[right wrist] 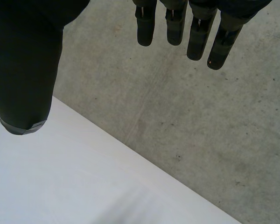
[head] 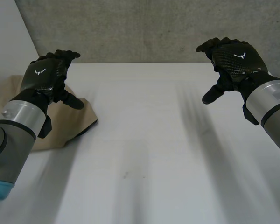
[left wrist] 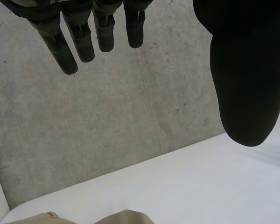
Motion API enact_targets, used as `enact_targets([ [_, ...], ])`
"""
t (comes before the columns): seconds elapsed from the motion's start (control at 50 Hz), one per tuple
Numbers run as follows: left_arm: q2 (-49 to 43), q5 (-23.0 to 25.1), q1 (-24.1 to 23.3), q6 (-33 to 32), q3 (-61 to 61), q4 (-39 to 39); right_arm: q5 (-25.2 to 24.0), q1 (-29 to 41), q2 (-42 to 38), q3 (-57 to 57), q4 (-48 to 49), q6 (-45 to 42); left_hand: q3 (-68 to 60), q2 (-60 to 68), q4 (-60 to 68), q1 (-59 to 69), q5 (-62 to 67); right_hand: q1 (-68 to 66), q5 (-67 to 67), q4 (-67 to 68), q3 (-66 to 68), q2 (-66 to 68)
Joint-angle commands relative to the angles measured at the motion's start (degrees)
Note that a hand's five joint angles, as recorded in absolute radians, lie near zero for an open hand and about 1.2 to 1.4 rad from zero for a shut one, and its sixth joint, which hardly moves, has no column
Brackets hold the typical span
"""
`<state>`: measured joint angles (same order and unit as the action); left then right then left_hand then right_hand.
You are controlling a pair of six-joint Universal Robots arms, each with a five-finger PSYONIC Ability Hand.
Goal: Fold the laundry.
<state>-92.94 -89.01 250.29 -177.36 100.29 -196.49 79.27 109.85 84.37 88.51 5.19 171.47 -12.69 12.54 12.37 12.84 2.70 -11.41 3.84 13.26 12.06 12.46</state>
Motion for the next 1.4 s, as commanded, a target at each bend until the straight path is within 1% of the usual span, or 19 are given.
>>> enact_targets([
  [0.02, -5.57, -0.38, 0.64, -8.95, -2.03, -0.65, 0.01, 0.01, 0.01, -0.01, 0.00, -0.08, 1.64, -1.48, -1.31, -1.78, -1.64, 1.41, -3.84, -3.26, -2.06, -2.46],
  [0.12, -15.14, -0.56, 5.37, -24.22, -4.75, -1.44, -0.08, -0.07, 0.01, -0.09, 0.00, -0.08, 2.31, -2.15, -1.98, -2.45, -2.31, 1.41, -3.84, -3.26, -2.06, -2.46],
  [0.2, -20.42, -0.29, 8.89, -31.79, -6.24, -2.49, -0.08, -0.07, 0.01, -0.09, 0.00, -0.08, 2.48, -2.32, -2.15, -2.62, -2.48, 1.41, -3.84, -3.26, -2.06, -2.46],
  [0.36, -31.24, -0.47, 12.06, -36.65, -12.92, -5.57, -0.08, -0.07, 0.01, -0.09, 0.00, -0.08, -0.20, 0.36, 0.52, 0.06, 0.20, 1.41, -3.84, -3.26, -2.06, -2.46],
  [0.4, -34.06, -0.47, 13.30, -37.01, -15.12, -4.52, -0.08, -0.07, -0.08, -0.09, 0.00, -0.08, -16.46, 16.62, 16.79, 16.32, 16.46, 1.41, -3.84, -3.26, -2.06, -2.46],
  [0.44, -34.24, -0.38, 13.56, -36.57, -15.92, -3.20, -0.08, -0.07, -0.25, -0.09, 0.00, -0.17, -63.77, 63.93, 64.10, 63.63, 63.77, 1.41, -3.84, -3.26, -2.06, -2.46],
  [0.48, -33.36, -0.73, 13.04, -36.04, -16.01, -2.85, -0.08, -0.07, -0.43, -0.09, 0.00, -0.17, -67.31, 67.46, 67.63, 67.16, 67.30, 1.41, -3.84, -3.26, -2.06, -2.46],
  [0.56, -27.22, -0.64, 9.18, -31.83, -15.74, -2.93, 0.10, -0.51, -0.26, -0.62, 0.00, -0.61, -67.31, 67.46, 67.63, 67.16, 67.30, 1.41, -3.84, -3.26, -2.06, -2.46],
  [0.68, -17.11, -0.56, -3.03, -14.71, -15.31, -1.88, 0.62, -0.87, 0.71, -1.50, 0.08, -1.22, -67.31, 67.46, 67.63, 67.16, 67.30, 1.41, -3.84, -3.26, -2.06, -2.46],
  [0.72, -16.05, -0.21, -6.63, -10.13, -14.43, -1.01, 0.63, -1.04, 1.58, -2.20, 0.00, -1.22, -67.31, 67.46, 67.63, 67.16, 67.30, 1.41, -3.84, -3.26, -2.06, -2.46],
  [0.82, -16.83, 1.11, -22.52, 2.08, -12.85, 4.52, 0.63, -3.15, 2.73, -2.91, -0.09, -1.31, -67.31, 67.46, 67.63, 67.16, 67.30, 1.41, -3.84, -3.26, -2.06, -2.46],
  [0.88, -18.59, 2.60, -26.59, 4.39, -12.14, 7.08, 0.36, -4.81, 3.61, -2.91, -0.18, -1.22, -67.31, 67.46, 67.63, 67.16, 67.30, 1.41, -3.84, -3.26, -2.06, -2.46],
  [0.9, -19.72, 2.96, -27.82, 4.48, -12.05, 8.39, 0.27, -5.08, 3.79, -2.91, -0.18, -1.22, -37.85, 38.01, 38.18, 37.71, 37.85, 1.41, -3.84, -3.26, -2.06, -2.46],
  [0.92, -20.00, 2.96, -28.10, 4.30, -12.14, 9.01, 0.19, -5.17, 3.87, -2.91, -0.18, -1.22, -21.74, 21.89, 22.06, 21.60, 21.74, 1.41, -3.84, -3.26, -2.06, -2.46],
  [0.96, -20.00, 2.61, -28.10, 3.78, -12.58, 10.07, 0.10, -5.35, 3.96, -2.91, -0.18, -1.22, -4.48, 4.63, 4.80, 4.33, 4.47, 1.41, -3.84, -3.26, -2.06, -2.46],
  [1.02, -19.65, 1.21, -26.87, 1.67, -13.28, 10.69, 0.01, -5.26, 3.96, -2.91, -0.18, -1.31, 2.47, -2.32, -2.15, -2.62, -2.48, 1.41, -3.84, -3.26, -2.06, -2.46],
  [1.12, -15.88, -2.92, -14.34, -3.59, -13.02, 11.04, -0.17, -4.91, 3.79, -2.91, -0.44, -1.31, 1.47, -1.32, -1.15, -1.62, -1.48, 1.41, -3.84, -3.26, -2.06, -2.46],
  [1.2, -14.38, -3.63, -7.64, -6.24, -12.41, 10.86, -0.43, -4.47, 3.00, -2.56, -1.23, -1.84, 1.30, -1.15, -0.98, -1.44, -1.30, 1.41, -3.84, -3.26, -2.06, -2.46],
  [1.4, -18.76, -3.37, 1.77, -16.42, -10.91, 11.48, -3.33, 0.80, -5.08, -2.99, -8.88, -13.78, 0.80, -0.65, -0.48, -0.94, -0.80, 1.41, -3.84, -3.26, -2.06, -2.46],
])
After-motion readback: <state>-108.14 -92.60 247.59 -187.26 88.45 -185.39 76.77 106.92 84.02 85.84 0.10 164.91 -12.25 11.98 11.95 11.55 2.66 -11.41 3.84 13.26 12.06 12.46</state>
